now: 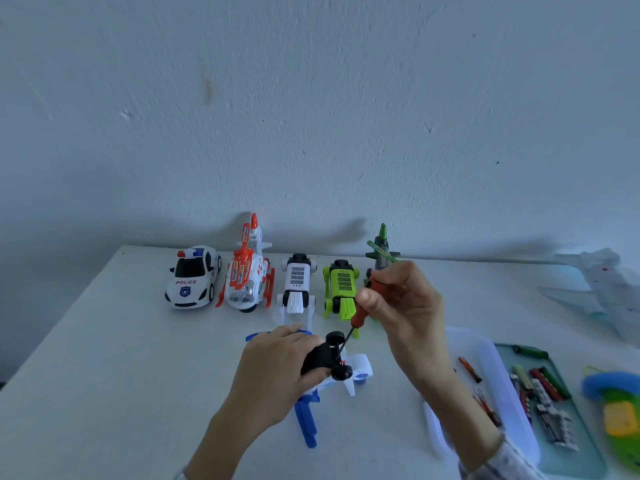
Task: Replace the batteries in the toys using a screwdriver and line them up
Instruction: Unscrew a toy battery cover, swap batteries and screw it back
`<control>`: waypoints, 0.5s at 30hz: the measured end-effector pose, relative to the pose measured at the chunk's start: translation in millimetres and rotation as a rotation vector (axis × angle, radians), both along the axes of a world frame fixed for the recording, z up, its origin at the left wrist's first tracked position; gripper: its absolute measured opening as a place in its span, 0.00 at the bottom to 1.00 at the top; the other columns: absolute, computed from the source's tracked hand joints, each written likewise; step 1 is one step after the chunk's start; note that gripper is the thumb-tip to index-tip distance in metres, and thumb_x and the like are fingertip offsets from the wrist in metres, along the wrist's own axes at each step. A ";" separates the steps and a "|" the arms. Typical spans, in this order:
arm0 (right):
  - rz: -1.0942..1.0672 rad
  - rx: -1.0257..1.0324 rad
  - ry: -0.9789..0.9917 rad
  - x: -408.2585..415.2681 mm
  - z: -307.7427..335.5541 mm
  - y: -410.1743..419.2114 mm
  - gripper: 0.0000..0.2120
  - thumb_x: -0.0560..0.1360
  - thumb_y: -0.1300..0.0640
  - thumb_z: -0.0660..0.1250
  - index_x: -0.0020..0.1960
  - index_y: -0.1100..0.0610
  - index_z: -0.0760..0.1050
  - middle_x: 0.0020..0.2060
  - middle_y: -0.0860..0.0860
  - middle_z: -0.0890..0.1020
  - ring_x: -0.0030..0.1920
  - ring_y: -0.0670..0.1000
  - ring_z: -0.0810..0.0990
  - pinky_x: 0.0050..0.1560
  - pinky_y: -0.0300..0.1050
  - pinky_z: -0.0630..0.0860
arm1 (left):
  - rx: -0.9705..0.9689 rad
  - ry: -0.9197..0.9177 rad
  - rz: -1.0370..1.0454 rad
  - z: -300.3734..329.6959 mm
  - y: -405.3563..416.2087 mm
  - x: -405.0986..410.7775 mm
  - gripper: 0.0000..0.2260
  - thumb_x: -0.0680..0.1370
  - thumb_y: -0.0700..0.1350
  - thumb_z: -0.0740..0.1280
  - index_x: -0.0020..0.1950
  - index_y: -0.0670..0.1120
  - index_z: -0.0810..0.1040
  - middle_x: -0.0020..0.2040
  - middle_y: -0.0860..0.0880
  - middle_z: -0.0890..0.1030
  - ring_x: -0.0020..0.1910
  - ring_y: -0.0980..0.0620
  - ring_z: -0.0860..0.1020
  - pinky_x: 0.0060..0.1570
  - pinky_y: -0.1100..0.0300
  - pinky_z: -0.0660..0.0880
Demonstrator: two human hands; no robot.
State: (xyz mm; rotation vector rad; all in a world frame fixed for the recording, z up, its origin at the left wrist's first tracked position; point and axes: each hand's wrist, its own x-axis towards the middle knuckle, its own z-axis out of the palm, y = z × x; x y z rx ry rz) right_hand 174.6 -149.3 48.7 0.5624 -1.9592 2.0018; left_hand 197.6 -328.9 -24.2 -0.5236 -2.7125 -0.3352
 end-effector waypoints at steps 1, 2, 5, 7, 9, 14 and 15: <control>0.008 -0.007 0.010 0.5 0.3 0.0 0.11 0.69 0.49 0.74 0.41 0.51 0.73 0.33 0.53 0.78 0.30 0.56 0.79 0.37 0.51 0.77 | -0.006 0.001 -0.006 -0.4 0.3 0.5 0.15 0.70 0.65 0.61 0.45 0.58 0.81 0.38 0.63 0.82 0.43 0.60 0.82 0.33 0.64 0.75; 0.022 0.010 0.019 -0.4 1.6 -0.4 0.09 0.71 0.55 0.73 0.42 0.52 0.73 0.33 0.55 0.78 0.30 0.58 0.79 0.37 0.49 0.77 | -0.005 0.012 -0.014 -0.2 0.4 0.8 0.14 0.69 0.65 0.65 0.45 0.58 0.80 0.37 0.63 0.81 0.43 0.60 0.82 0.33 0.64 0.75; 0.069 0.056 -0.012 -1.4 1.9 0.0 0.07 0.74 0.65 0.63 0.46 0.54 0.72 0.42 0.57 0.81 0.33 0.61 0.79 0.40 0.47 0.78 | -0.010 0.031 -0.025 -0.1 1.0 1.5 0.14 0.65 0.63 0.74 0.45 0.58 0.81 0.36 0.63 0.81 0.43 0.60 0.82 0.32 0.64 0.75; 0.087 0.041 -0.031 -1.2 2.7 -0.4 0.05 0.74 0.61 0.65 0.46 0.51 0.73 0.46 0.57 0.81 0.37 0.62 0.80 0.42 0.49 0.79 | -0.010 0.036 -0.026 0.8 1.0 1.7 0.15 0.64 0.63 0.76 0.45 0.58 0.81 0.36 0.63 0.81 0.42 0.60 0.82 0.32 0.64 0.75; 0.057 0.054 -0.003 -1.5 2.1 -0.7 0.06 0.71 0.51 0.71 0.46 0.46 0.75 0.48 0.54 0.78 0.39 0.61 0.79 0.42 0.48 0.78 | -0.011 0.039 -0.024 0.9 0.5 0.6 0.16 0.63 0.62 0.77 0.45 0.57 0.81 0.37 0.63 0.82 0.43 0.59 0.82 0.32 0.64 0.75; 0.091 0.082 0.035 5.4 -7.8 -11.7 0.10 0.71 0.53 0.71 0.49 0.48 0.73 0.40 0.49 0.77 0.40 0.54 0.76 0.42 0.50 0.75 | 0.011 -0.001 -0.010 0.4 -0.1 -2.5 0.13 0.70 0.64 0.61 0.43 0.58 0.79 0.35 0.62 0.80 0.37 0.60 0.79 0.31 0.65 0.70; 0.091 0.097 0.041 7.5 -7.6 -15.4 0.09 0.71 0.53 0.70 0.49 0.46 0.73 0.39 0.49 0.77 0.41 0.53 0.76 0.43 0.45 0.74 | 0.018 -0.010 -0.002 -0.2 0.2 -4.2 0.14 0.70 0.64 0.59 0.42 0.57 0.79 0.33 0.61 0.79 0.35 0.60 0.77 0.31 0.65 0.69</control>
